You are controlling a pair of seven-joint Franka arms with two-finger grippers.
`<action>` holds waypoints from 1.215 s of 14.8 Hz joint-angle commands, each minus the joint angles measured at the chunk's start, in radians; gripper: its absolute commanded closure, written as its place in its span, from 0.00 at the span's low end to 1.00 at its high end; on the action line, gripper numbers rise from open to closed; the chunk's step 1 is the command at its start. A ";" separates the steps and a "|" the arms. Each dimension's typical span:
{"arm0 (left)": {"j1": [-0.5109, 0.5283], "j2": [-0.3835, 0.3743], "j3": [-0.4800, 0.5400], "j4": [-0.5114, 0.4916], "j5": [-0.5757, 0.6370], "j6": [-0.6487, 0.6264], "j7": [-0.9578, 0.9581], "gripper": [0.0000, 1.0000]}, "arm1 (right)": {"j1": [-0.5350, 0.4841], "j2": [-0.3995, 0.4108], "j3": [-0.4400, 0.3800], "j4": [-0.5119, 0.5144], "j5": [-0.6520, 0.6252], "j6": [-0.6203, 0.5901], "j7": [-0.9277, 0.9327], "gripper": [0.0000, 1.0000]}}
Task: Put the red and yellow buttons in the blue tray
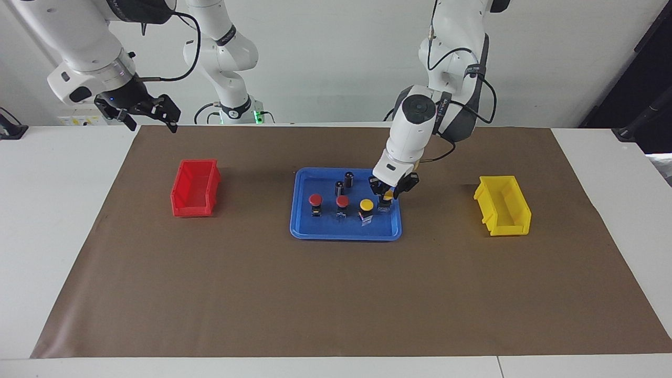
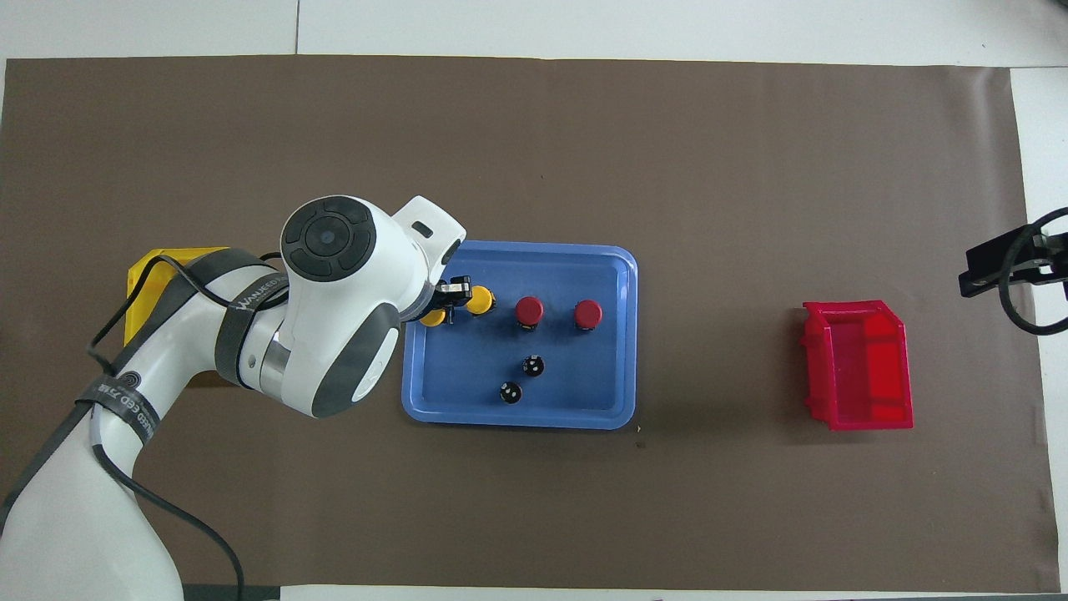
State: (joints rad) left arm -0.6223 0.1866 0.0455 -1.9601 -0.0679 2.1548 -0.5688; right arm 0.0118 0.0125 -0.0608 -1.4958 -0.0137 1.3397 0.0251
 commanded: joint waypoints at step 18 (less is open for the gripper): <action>0.199 -0.125 0.033 0.216 0.002 -0.427 0.351 0.00 | -0.004 -0.017 0.001 -0.023 0.001 0.003 -0.022 0.00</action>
State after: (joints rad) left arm -0.4744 0.1285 0.0820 -1.7473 -0.0671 1.7800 -0.2910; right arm 0.0118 0.0125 -0.0608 -1.4959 -0.0137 1.3397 0.0251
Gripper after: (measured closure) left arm 0.000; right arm 0.000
